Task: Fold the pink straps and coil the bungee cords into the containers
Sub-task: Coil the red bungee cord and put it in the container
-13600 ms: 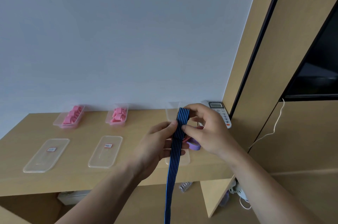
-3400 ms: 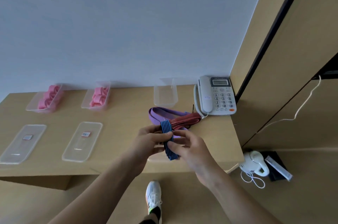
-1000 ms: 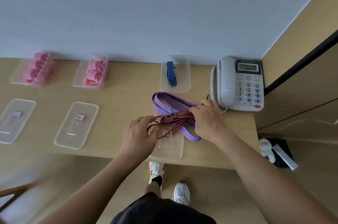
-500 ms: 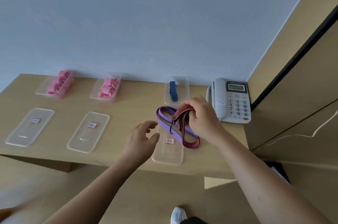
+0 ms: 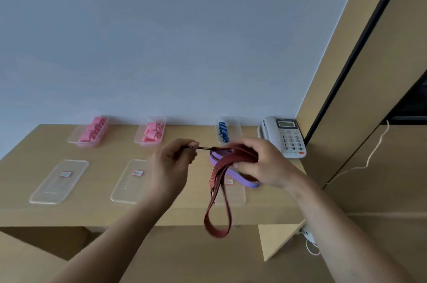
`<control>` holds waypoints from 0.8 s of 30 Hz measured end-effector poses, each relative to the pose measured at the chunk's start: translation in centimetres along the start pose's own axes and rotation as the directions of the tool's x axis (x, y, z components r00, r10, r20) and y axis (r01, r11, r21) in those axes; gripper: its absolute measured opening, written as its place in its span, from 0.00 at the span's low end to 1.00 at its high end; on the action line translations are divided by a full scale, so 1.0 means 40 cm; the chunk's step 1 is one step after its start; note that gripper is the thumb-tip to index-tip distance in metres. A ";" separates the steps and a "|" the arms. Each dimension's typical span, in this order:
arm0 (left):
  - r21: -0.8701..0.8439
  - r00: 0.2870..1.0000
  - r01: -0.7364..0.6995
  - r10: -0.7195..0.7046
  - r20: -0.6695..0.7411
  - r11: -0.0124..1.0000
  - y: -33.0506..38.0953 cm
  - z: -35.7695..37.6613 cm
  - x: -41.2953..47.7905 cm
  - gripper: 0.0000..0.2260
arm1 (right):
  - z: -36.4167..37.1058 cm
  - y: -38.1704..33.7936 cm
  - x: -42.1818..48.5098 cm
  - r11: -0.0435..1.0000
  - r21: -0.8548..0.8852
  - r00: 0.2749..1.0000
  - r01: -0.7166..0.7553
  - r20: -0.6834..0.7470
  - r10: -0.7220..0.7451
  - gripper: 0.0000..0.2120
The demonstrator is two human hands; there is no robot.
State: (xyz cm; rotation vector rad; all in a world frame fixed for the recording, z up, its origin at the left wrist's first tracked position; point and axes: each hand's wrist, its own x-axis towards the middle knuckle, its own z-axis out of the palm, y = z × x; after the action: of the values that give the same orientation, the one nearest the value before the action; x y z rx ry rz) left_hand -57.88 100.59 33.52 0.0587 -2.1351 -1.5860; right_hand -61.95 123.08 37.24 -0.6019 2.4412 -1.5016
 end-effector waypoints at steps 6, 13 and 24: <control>0.034 0.951 -0.276 0.268 0.154 0.960 0.105 -0.076 -0.008 0.09 | 0.102 -0.112 -0.098 0.942 0.335 0.997 -0.029 0.081 0.002 0.16; -0.201 0.941 -0.137 0.191 0.281 0.970 0.154 -0.097 -0.056 0.09 | 0.186 -0.161 -0.161 0.896 0.442 0.998 0.040 -0.069 -0.010 0.02; -0.336 0.869 0.225 -0.032 0.494 0.914 0.150 -0.059 -0.142 0.14 | 0.119 -0.195 -0.173 0.845 0.469 0.893 0.257 -0.449 -0.023 0.12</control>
State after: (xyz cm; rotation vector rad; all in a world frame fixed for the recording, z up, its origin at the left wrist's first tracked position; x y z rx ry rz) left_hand -50.45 102.22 37.55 -0.3653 -2.1455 -2.2709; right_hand -52.16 119.27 41.79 -0.3718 2.1199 -2.4643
